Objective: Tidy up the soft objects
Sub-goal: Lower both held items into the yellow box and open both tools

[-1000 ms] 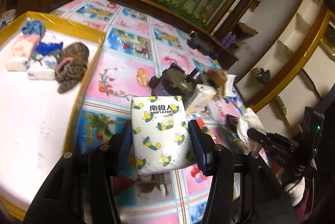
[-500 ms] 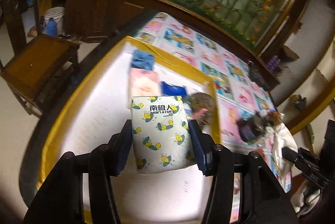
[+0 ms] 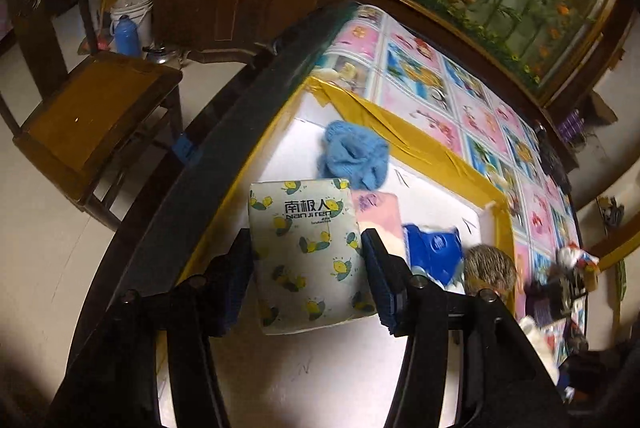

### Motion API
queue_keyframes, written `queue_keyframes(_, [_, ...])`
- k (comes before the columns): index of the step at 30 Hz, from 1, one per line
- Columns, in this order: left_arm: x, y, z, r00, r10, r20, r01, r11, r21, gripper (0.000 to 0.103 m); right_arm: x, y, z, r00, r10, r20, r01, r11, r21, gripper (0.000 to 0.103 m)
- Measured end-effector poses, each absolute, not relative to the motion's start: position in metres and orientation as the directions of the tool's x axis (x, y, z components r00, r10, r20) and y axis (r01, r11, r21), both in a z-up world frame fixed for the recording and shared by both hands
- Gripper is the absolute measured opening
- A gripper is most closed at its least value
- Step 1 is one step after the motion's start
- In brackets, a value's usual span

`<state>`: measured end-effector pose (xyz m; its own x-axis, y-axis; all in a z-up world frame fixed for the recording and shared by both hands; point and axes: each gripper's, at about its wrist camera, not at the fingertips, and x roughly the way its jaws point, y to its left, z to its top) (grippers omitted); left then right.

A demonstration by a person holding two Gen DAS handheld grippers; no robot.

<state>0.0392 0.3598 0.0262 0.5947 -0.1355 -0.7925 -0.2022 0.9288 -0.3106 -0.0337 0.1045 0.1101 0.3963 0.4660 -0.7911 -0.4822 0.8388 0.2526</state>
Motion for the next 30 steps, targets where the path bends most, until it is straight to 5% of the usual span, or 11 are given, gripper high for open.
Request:
queue_keyframes(8, [0.03, 0.358, 0.026, 0.623, -0.162, -0.765, -0.192, 0.917, -0.35, 0.073, 0.011, 0.14, 0.079, 0.37, 0.37, -0.852, -0.462, 0.869, 0.177, 0.012])
queue_keyframes(20, [0.014, 0.359, 0.032, 0.681, -0.194, -0.706, -0.182, 0.889, -0.42, 0.074, 0.077, 0.152, 0.066, 0.441, 0.249, -0.862, -0.398, 0.915, 0.061, 0.016])
queue_keyframes(22, [0.008, 0.36, 0.038, 0.687, -0.219, -0.693, -0.164, 0.882, -0.442, 0.074, 0.072, 0.147, 0.069, 0.435, 0.296, -0.85, -0.39, 0.913, 0.118, 0.022])
queue_keyframes(24, [0.001, 0.358, 0.043, 0.693, -0.219, -0.687, -0.163, 0.88, -0.446, 0.074, 0.063, 0.139, 0.078, 0.459, 0.332, -0.824, -0.39, 0.909, 0.149, 0.05])
queue_keyframes(26, [-0.009, 0.355, 0.05, 0.702, -0.219, -0.678, -0.164, 0.876, -0.453, 0.074, 0.048, 0.131, 0.092, 0.515, 0.347, -0.784, -0.392, 0.909, 0.145, 0.062])
queue_keyframes(30, [-0.035, 0.339, 0.065, 0.705, -0.239, -0.668, -0.163, 0.862, -0.48, 0.074, 0.011, 0.108, 0.113, 0.581, 0.37, -0.724, -0.403, 0.905, 0.139, 0.062])
